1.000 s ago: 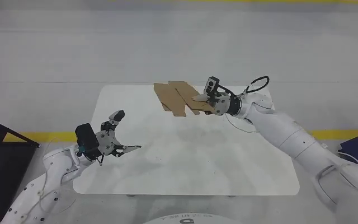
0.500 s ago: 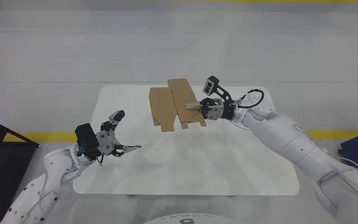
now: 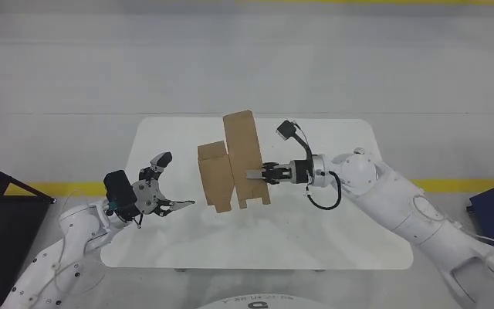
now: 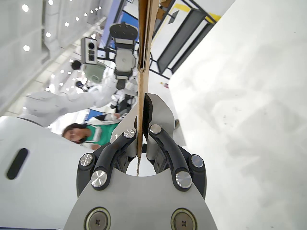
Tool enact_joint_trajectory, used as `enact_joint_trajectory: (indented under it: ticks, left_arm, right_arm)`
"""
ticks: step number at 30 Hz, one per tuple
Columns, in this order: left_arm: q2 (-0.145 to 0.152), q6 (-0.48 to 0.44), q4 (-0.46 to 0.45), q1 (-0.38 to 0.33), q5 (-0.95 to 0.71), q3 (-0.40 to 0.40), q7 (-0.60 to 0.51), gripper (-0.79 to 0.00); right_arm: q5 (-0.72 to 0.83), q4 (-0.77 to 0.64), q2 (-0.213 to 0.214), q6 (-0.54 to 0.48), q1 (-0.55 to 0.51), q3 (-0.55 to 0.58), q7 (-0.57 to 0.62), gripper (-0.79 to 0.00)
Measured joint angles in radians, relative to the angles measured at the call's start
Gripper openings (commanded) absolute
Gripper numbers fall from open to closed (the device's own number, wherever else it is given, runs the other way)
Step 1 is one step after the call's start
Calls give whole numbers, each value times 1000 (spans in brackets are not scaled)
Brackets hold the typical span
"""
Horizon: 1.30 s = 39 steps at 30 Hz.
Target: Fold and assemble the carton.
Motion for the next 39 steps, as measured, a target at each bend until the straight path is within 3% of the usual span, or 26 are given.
enact_joint_trajectory:
  ticks: [2, 10, 14, 22, 31, 35, 39]
  left_arm:
    - [0, 0, 0, 0, 0, 0, 0, 0]
    - [-1, 0, -1, 1, -6, 3, -14, 0]
    - [-2, -115, 19, -18, -104, 18, -135, 0]
    - [3, -365, 110, -109, -388, 52, -364, 0]
    - [39, -362, 182, -207, -563, 145, -624, -3]
    - [38, -362, 187, -246, -596, 188, -658, 0]
    - [38, -362, 178, -281, -610, 245, -671, -108]
  right_arm:
    - [-80, -24, 8, 8, -34, 22, -72, -785]
    - [-71, -21, 7, 8, -29, 21, -55, -785]
    - [-73, -35, 0, 34, -18, 14, -46, -785]
    - [-628, -152, -13, 48, -49, -39, -128, -785]
    - [-703, -170, -21, 18, -83, -29, -150, -785]
    - [-719, -179, -23, -3, -95, -26, -144, -785]
    - [-721, -184, -24, -30, -106, -17, -127, -785]
